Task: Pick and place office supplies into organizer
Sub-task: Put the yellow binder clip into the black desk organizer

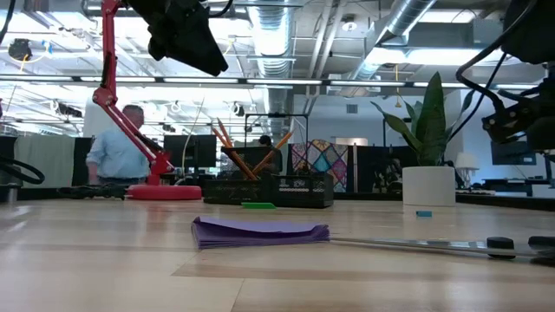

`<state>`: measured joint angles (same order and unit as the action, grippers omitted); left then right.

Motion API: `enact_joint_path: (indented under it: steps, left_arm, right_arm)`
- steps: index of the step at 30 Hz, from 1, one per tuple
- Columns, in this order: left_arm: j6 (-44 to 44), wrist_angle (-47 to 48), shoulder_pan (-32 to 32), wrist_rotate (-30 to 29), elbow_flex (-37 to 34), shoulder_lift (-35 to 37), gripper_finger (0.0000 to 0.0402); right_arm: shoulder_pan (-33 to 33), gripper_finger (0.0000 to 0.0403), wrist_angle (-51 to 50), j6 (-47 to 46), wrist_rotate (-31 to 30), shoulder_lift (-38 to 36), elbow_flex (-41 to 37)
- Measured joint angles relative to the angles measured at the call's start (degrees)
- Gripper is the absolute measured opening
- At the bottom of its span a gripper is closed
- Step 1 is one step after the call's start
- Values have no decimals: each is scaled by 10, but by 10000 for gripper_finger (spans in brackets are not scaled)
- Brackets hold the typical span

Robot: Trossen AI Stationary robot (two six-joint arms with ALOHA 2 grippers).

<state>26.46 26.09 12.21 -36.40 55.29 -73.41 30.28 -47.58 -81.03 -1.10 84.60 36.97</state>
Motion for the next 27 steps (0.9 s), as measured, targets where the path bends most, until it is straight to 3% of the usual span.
enact_joint_path:
  steps: [13,16,27]
  left_arm:
    - [-3,2,0,0,0,0,129]
    - [-3,2,0,0,0,0,129]
    - [-3,2,0,0,0,0,129]
  right_arm:
    - [-2,3,0,-1,-20,2,11]
    - [-2,17,1,1,-21,2,12]
    - [-2,129,-13,81,-23,1,12]
